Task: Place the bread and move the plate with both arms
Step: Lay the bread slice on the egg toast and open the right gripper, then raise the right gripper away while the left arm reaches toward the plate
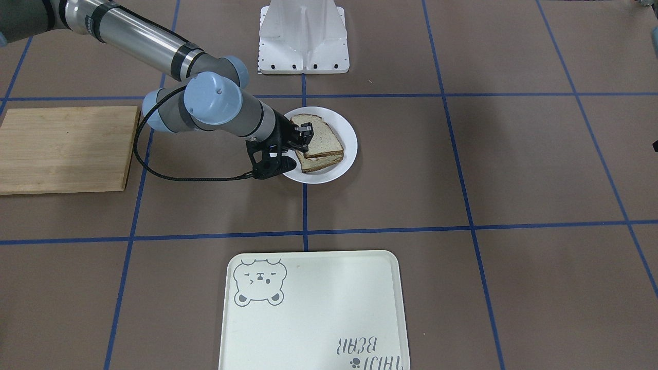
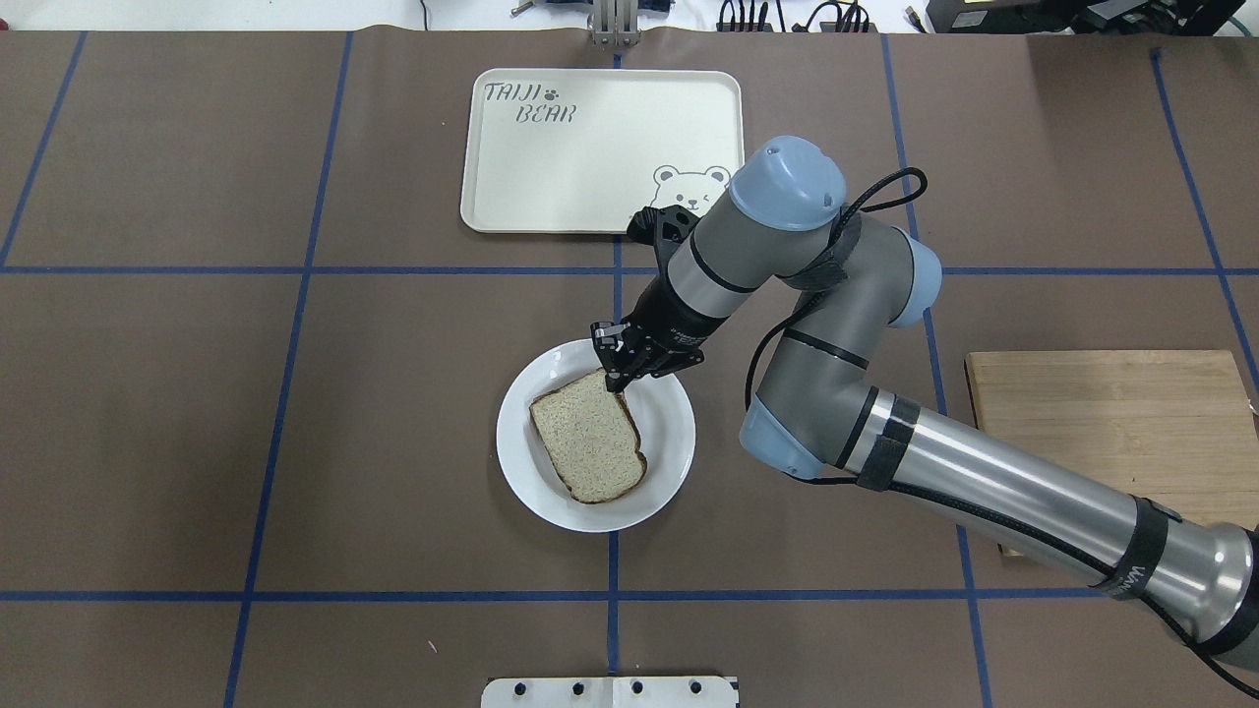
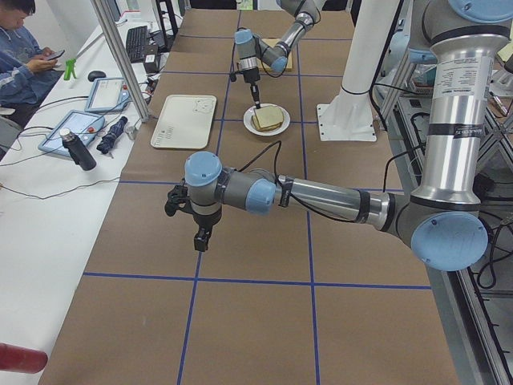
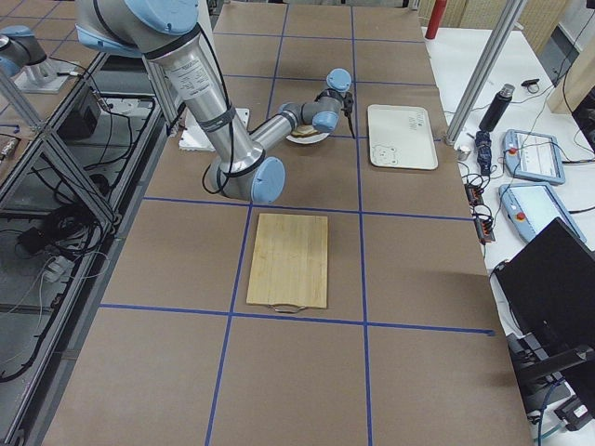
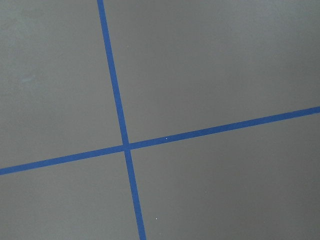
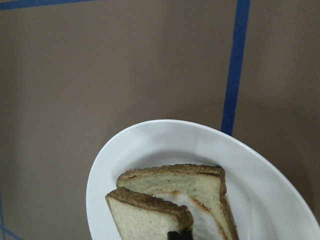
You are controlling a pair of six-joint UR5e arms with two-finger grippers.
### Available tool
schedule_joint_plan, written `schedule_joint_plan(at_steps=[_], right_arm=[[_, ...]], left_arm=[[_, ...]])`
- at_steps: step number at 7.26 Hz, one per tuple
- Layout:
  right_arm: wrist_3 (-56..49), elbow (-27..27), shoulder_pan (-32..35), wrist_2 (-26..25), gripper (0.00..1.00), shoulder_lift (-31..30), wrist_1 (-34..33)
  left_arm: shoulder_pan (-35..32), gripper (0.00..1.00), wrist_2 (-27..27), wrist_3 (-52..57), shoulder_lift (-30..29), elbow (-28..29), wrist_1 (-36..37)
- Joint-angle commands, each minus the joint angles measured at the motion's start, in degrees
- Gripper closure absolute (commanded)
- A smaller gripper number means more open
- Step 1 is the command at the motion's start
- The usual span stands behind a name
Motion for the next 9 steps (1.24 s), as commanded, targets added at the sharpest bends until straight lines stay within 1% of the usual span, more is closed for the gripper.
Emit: schedule_joint_plan(at_steps=[1, 4, 5, 6, 7, 8, 9], right_arm=[[-0.06, -0.19, 0.06, -0.95, 0.01, 0.24, 0.01], [0.46, -0.27, 0.59, -1.49, 0.00, -0.37, -0.08], [0.81, 0.60, 2.33, -1.22, 0.00, -1.07, -0.08], [0.12, 4.26, 4.79, -1.48, 0.00, -4.82, -0.34], [-0.06, 7.34, 9.07, -1.22, 0.00, -8.60, -0.78], [-0.15, 7.98, 13.47, -0.26, 0.00, -9.42, -4.87], [-4.24, 9.90, 16.56, -0.26, 0.00, -9.95, -10.83]], left_arm=[[0.00, 0.01, 0.01, 0.00, -0.03, -0.01, 0.00], [0.17, 0.01, -0.17, -0.09, -0.91, -0.89, -0.70], [1.05, 0.01, -0.78, -4.79, -2.21, -0.97, -0.96], [5.06, 0.02, -2.35, -15.36, -4.06, -1.50, -2.97], [9.71, 0.02, -2.45, -25.56, -4.33, -2.20, -8.64], [15.41, 0.02, -1.84, -37.50, -4.60, -3.86, -14.10], [20.86, 0.02, -0.97, -48.41, -6.52, -5.53, -16.15]])
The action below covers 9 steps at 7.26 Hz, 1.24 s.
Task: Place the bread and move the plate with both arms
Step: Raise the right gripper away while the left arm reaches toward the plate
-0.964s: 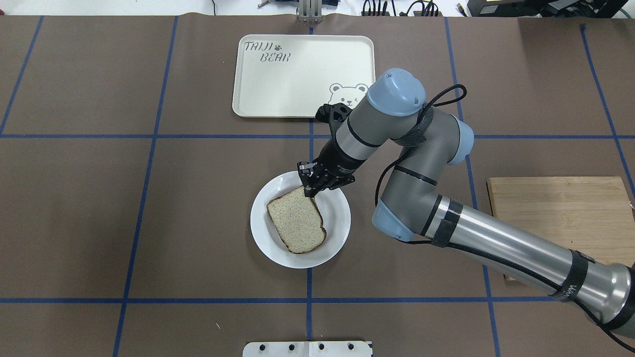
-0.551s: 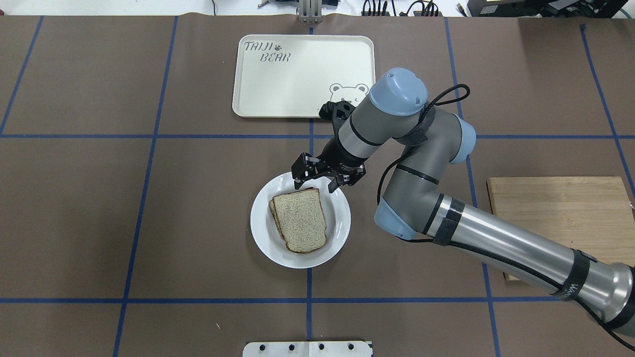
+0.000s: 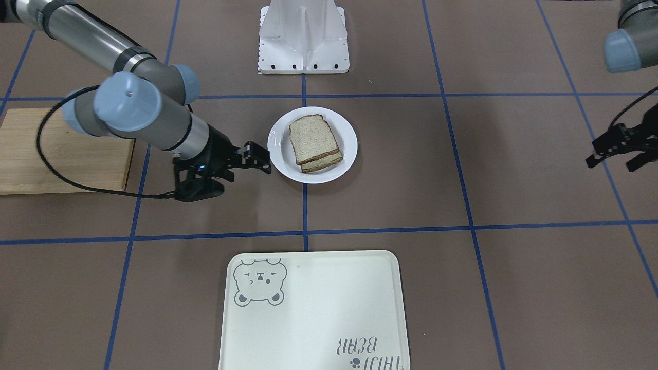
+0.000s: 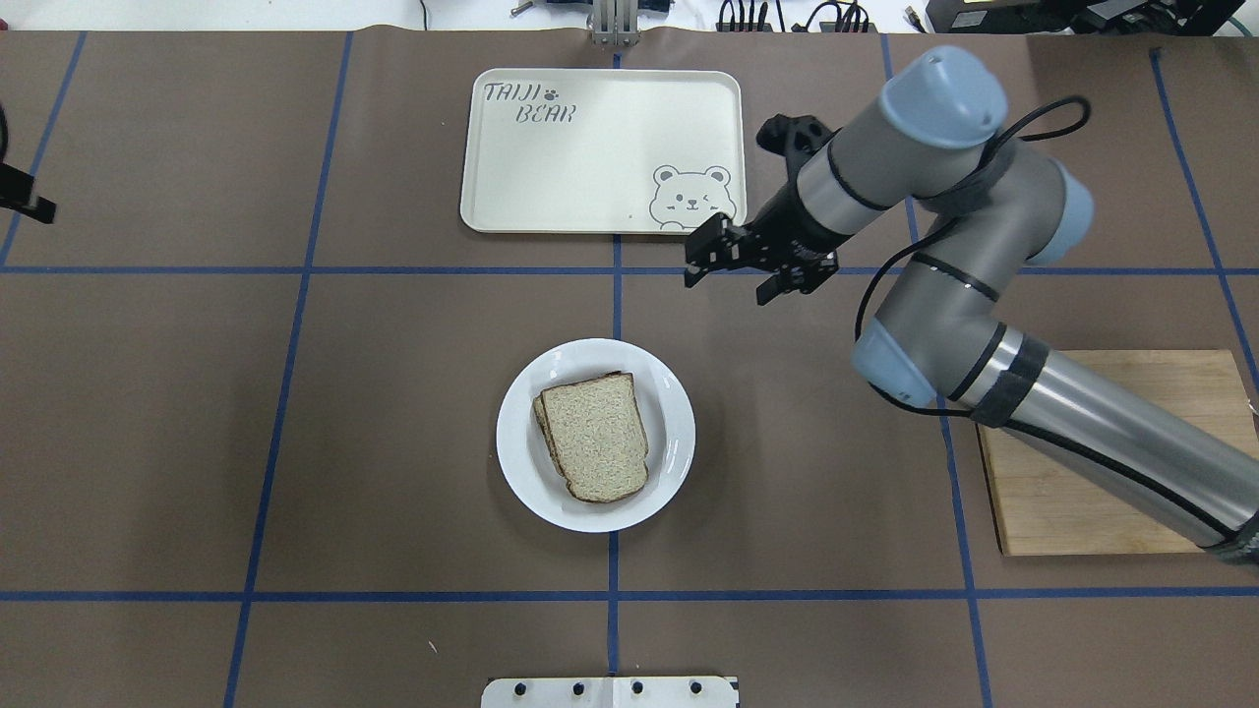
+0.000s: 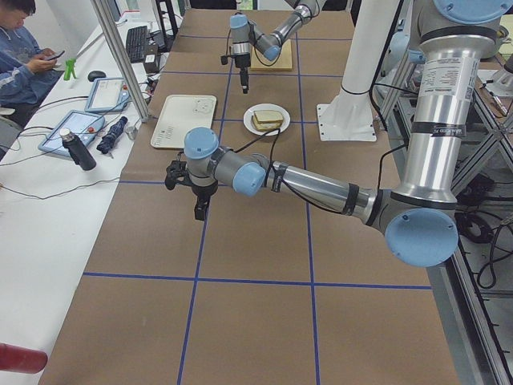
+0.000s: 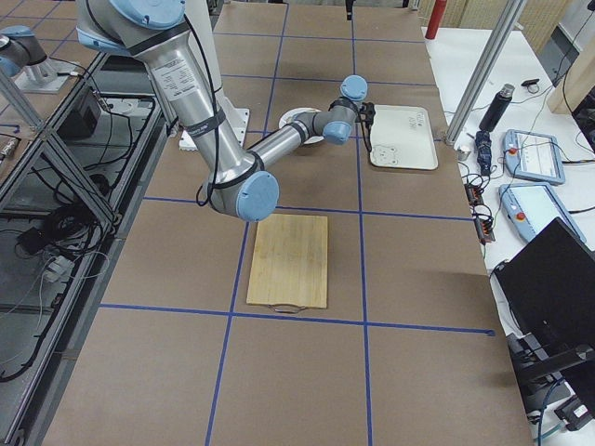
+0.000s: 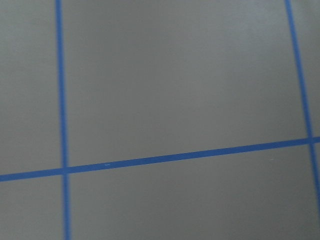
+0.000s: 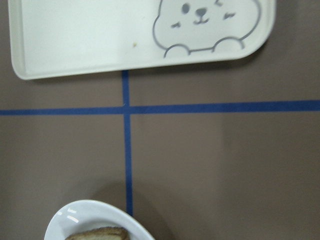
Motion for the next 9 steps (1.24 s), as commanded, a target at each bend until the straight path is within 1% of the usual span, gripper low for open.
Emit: schedule_joint_plan(at_steps=[1, 2, 3, 4, 5, 6, 7, 8, 9], right_arm=[[-11.76, 5.18, 7.23, 0.10, 0.00, -4.23, -11.48], [-21.07, 7.82, 10.39, -0.25, 0.00, -7.91, -15.45], [-30.56, 9.32, 13.81, -0.43, 0.00, -13.08, -16.71], [-36.92, 9.60, 16.98, -0.43, 0.00, -17.83, -16.72], [-42.03, 9.60, 19.71, -0.52, 0.00, -20.49, -16.72], [-42.42, 9.60, 20.35, -0.52, 0.00, -21.56, -16.81], [-42.52, 10.12, 21.31, -0.52, 0.00, -23.40, -16.72], [-42.52, 10.30, 21.75, -0.52, 0.00, -24.29, -16.72], [-42.52, 10.30, 21.67, -1.13, 0.00, -24.73, -16.72]], left_arm=[[12.63, 0.02, 3.15, -23.85, -5.37, -2.66, -4.20], [17.91, 0.02, 4.48, -31.17, -8.98, -2.75, -4.11], [22.22, 0.02, 4.50, -35.25, -9.97, -3.28, -4.72], [26.44, 0.02, 4.67, -40.33, -10.07, -2.76, -9.25], [29.53, 0.02, 9.37, -48.65, -10.15, -1.71, -18.60], [33.13, 0.02, 15.33, -60.39, -10.59, 1.87, -31.92], [35.34, 0.02, 20.88, -66.52, -11.99, 6.08, -42.15], [37.45, 0.02, 26.24, -69.54, -12.00, 6.56, -45.38], [38.78, 0.02, 30.56, -69.91, -12.00, 6.30, -45.50]])
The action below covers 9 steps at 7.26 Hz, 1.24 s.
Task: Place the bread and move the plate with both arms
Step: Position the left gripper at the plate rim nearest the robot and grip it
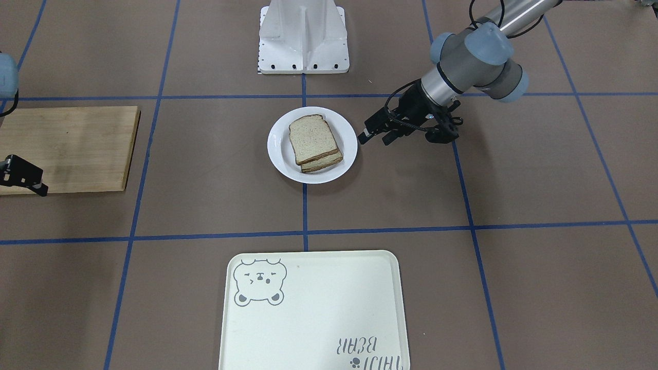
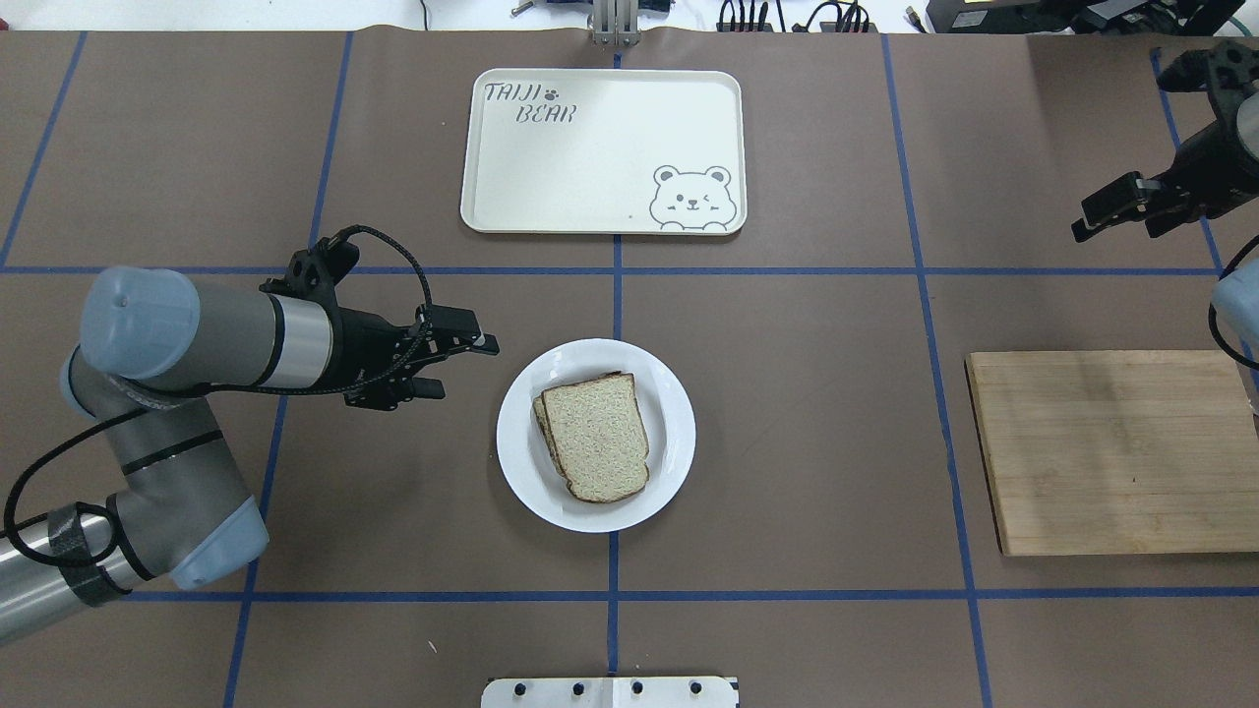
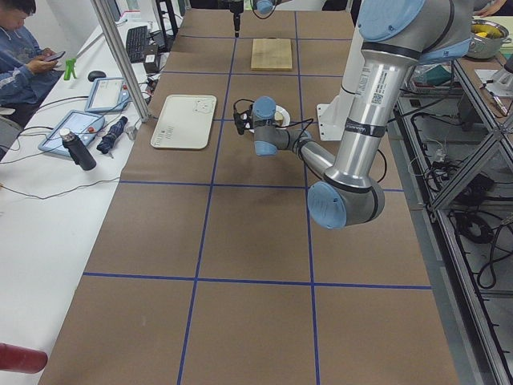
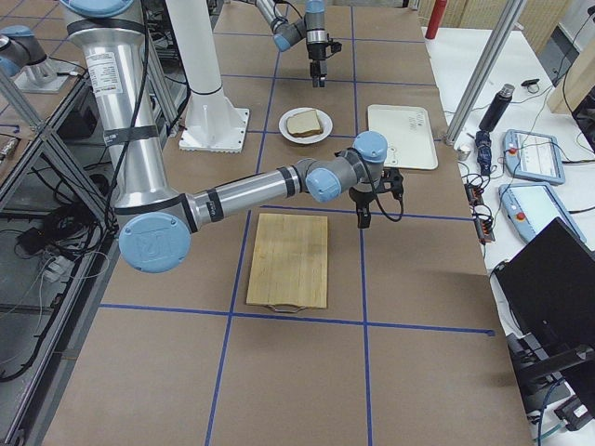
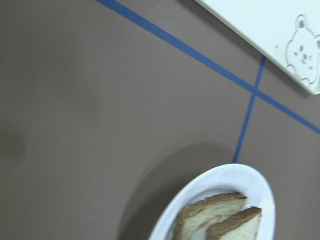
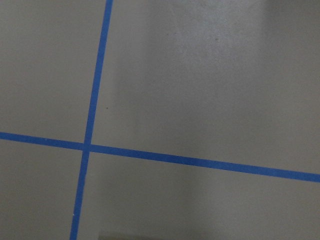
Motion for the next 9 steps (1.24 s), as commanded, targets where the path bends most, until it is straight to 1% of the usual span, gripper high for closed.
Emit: schedule_joint_plan(at_steps=[1, 2, 3, 4, 7, 9], right_arm=[[-0.11, 0.12, 0.26, -0.56, 0.00, -1.01, -0.08], [-0.11, 0.38, 0.34, -0.56, 0.00, -1.54, 0.01], [-0.11, 0.39, 0.34, -0.56, 0.00, -1.54, 0.01], [-0.11, 0.30, 0.26, -0.56, 0.00, -1.54, 0.01], [-0.11, 0.39, 0.26, -0.56, 0.00, -1.63, 0.01], [-0.11, 0.30, 0.26, -0.56, 0.00, -1.63, 0.01]], left_arm=[[2.87, 0.02, 7.04, -1.81, 0.43, 0.46, -2.72], [4.80, 0.03, 7.49, -1.55, 0.61, 1.16, -2.63], [7.69, 0.06, 12.28, -1.54, 0.35, 1.60, -2.72], [8.93, 0.07, 14.15, -1.46, 0.53, 1.51, -2.72], [10.61, 0.11, 14.35, -1.54, 1.06, 1.60, -2.72], [11.23, 0.19, 14.35, -1.54, 0.88, 1.87, -2.72]])
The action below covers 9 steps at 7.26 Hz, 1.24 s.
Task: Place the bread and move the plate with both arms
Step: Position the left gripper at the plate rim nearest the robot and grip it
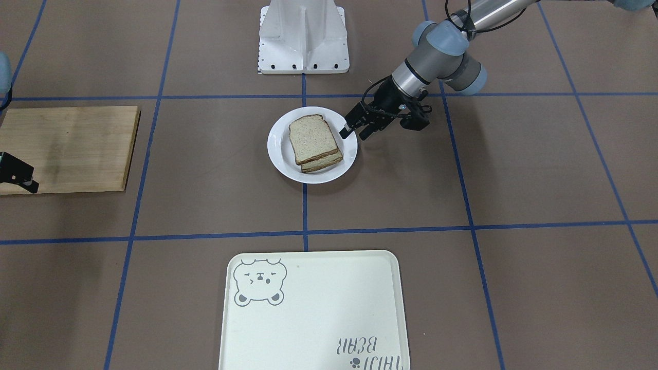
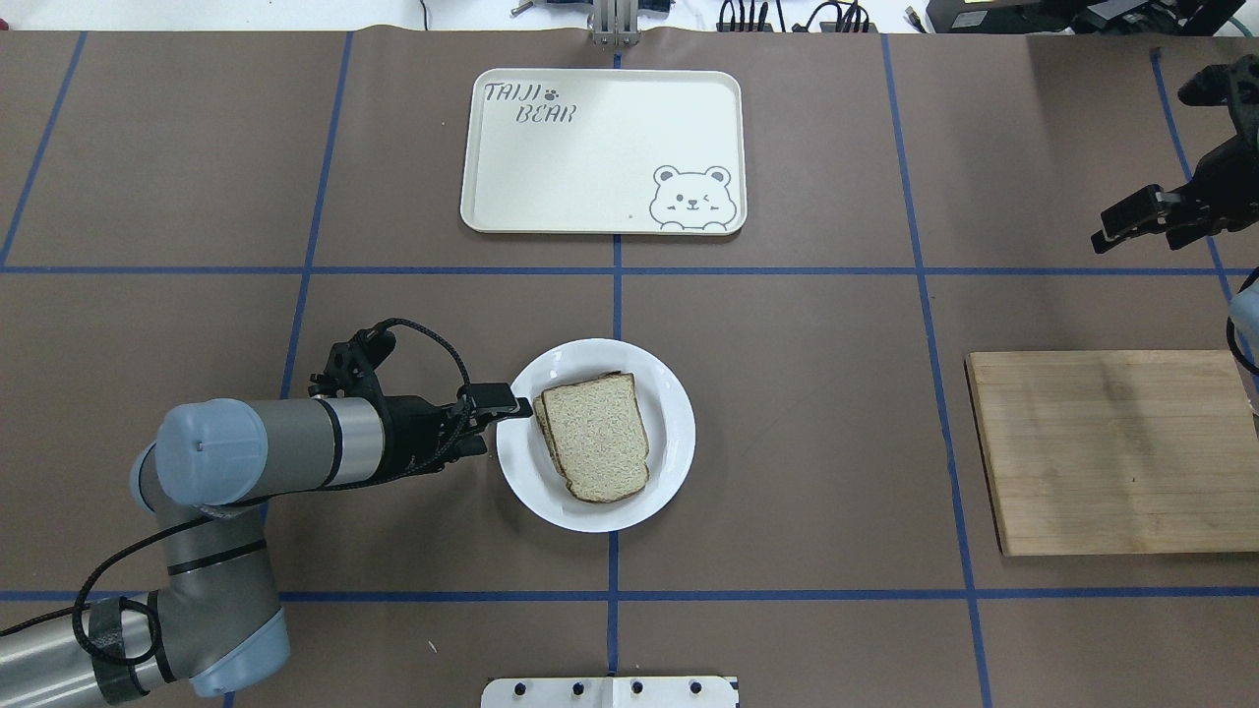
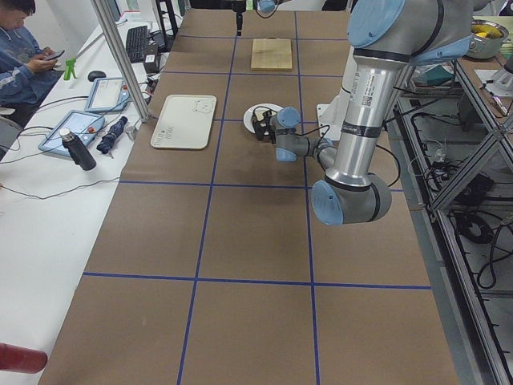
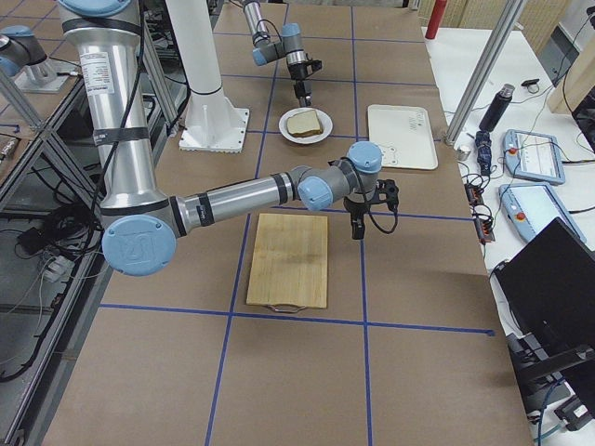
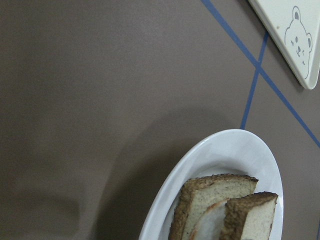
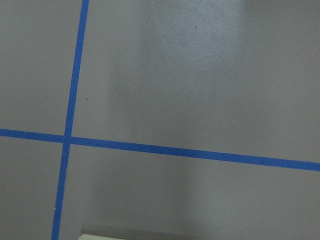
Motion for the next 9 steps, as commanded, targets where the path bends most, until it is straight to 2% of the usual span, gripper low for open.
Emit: schedule_joint_plan(at_steps=[1, 5, 7, 8, 9], right_arm=[[0.09, -0.07, -0.09, 0.00, 0.00, 0.08, 0.00], [0.09, -0.16, -0.18, 0.00, 0.00, 0.09, 0.00], [0.09, -0.16, -0.18, 0.00, 0.00, 0.08, 0.00], [0.09, -0.16, -0.18, -0.09, 0.00, 0.08, 0.00], [0.00, -0.16, -0.18, 0.00, 0.00, 0.00, 0.00]], left_arm=[[0.86, 0.23, 0.03, -0.01, -0.02, 0.18, -0.04], [2.71, 0.26, 0.38, -0.19, -0.45, 1.59, -0.91], [2.71, 0.44, 0.38, -0.45, -0.37, 1.59, -2.32], [2.71, 0.49, 0.38, -0.54, -0.63, 1.67, -2.32], [2.97, 0.49, 0.38, -0.54, -0.46, 1.76, -2.32]])
